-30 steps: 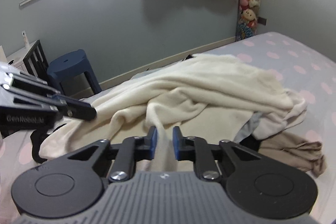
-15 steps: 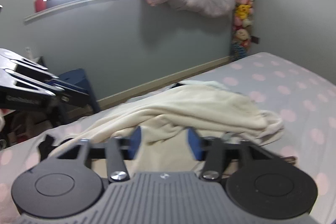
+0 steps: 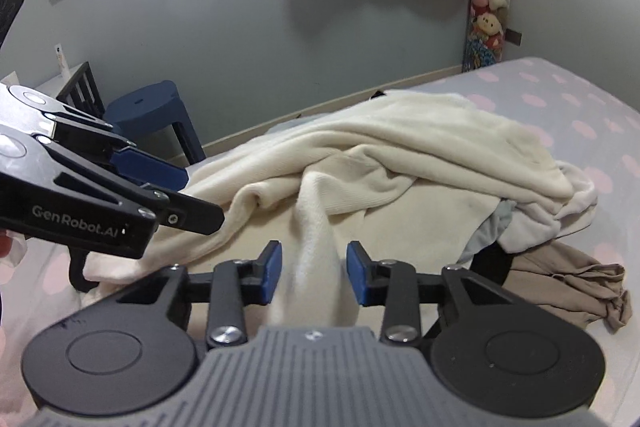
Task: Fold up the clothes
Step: 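Lower both tools onto the cream garment and pinch its edge with each gripper, then lift the cream garment with both grippers and spread it across the bed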
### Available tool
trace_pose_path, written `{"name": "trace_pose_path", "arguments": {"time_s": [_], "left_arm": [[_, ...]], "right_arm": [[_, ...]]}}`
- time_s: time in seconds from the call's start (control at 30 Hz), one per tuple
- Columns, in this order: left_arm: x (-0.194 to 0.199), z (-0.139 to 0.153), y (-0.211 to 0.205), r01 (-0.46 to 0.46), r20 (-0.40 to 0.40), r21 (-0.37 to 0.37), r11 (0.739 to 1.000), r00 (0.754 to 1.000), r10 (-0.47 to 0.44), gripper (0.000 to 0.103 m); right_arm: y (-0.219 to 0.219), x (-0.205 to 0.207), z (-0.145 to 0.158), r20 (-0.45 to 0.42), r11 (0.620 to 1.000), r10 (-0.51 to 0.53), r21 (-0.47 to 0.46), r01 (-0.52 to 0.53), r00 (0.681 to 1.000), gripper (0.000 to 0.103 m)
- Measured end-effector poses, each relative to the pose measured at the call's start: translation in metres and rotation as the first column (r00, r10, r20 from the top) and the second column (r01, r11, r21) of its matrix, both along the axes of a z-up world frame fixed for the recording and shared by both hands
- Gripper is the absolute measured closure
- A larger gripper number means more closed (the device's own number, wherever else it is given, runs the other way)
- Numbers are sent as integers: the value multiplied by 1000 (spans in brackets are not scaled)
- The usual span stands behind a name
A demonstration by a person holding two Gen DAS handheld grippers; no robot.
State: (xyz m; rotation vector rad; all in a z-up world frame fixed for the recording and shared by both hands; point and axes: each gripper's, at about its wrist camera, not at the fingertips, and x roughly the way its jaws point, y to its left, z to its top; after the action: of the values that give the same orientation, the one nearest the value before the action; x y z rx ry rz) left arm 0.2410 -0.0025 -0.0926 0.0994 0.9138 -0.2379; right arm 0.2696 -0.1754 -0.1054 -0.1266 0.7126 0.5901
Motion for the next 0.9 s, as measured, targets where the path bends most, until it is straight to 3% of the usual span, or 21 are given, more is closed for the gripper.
{"name": "trace_pose_path", "arguments": {"time_s": [0.07,0.13,0.17,0.2,0.33,0.57,0.8,0.9], "left_arm": [[4,-1,0,-7,-3,-10,1000,1000,7,72],[9,-1,1,-16,-8,-33,999,1000,16,85],[10,0,1,-22,-7,-41,999,1000,21,95],[12,2,1,-28,-5,-44,999,1000,28,97],[6,22,2,-48,54,-41,998,997,50,99],[-17,84,-19,23,173,-49,999,985,-14,99],[-56,138,-63,110,283,-75,991,955,-85,102],[-77,150,-88,153,326,-161,975,941,-93,103]], "right_arm": [[3,8,-4,-13,1000,-3,7,3,1000,66],[5,12,-6,-3,1000,-10,7,10,1000,84],[6,15,-5,-2,1000,-11,4,11,1000,85],[6,16,-3,5,1000,-18,5,18,1000,90],[2,15,9,56,998,-57,2,57,997,96],[-37,0,61,214,986,-164,29,162,963,96],[-106,-33,123,354,958,-287,82,276,890,96],[-140,-56,142,395,939,-341,100,329,853,96]]}}
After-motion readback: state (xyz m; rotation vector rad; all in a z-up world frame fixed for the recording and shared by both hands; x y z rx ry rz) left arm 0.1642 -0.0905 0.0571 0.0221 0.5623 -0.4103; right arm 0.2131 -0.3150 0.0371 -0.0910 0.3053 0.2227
